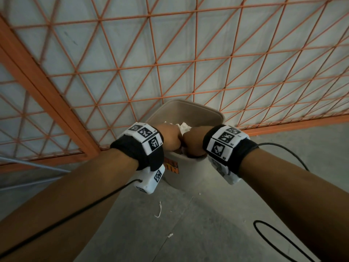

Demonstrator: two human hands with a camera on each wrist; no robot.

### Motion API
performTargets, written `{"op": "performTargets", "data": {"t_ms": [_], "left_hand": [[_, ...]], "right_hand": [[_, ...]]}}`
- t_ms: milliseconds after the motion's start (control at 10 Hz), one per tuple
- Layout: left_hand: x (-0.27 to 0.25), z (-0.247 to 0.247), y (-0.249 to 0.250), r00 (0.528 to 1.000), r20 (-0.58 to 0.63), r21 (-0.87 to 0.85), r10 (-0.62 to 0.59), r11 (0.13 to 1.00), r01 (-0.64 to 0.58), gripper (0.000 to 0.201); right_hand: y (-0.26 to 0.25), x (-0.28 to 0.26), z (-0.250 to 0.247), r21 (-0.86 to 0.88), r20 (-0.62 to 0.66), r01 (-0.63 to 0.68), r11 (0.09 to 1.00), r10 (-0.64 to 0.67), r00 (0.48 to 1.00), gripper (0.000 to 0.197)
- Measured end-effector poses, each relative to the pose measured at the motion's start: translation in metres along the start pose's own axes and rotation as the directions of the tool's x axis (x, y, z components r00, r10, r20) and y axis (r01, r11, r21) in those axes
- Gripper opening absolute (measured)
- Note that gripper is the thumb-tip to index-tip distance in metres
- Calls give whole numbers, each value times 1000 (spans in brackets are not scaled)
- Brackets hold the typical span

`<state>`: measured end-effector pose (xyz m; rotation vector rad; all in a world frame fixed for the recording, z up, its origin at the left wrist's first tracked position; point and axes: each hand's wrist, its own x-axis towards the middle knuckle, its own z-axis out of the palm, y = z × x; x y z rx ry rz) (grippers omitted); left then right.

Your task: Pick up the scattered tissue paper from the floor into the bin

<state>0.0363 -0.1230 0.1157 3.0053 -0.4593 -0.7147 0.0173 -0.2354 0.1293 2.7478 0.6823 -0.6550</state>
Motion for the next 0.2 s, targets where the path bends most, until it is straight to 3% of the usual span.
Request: {"op": "performTargets", "data": {"t_ms": [100,200], "left_hand": [[-21,-11,-9,985,-171,-79,28,996,-42,29],[-55,-17,-21,881,-471,-158,-46,987,-33,28]], "right_hand": [[8,-16,-6,27,-123,-28,999,31,992,41],[15,-42,-3,113,-253,-29,993,56,966,42]]}}
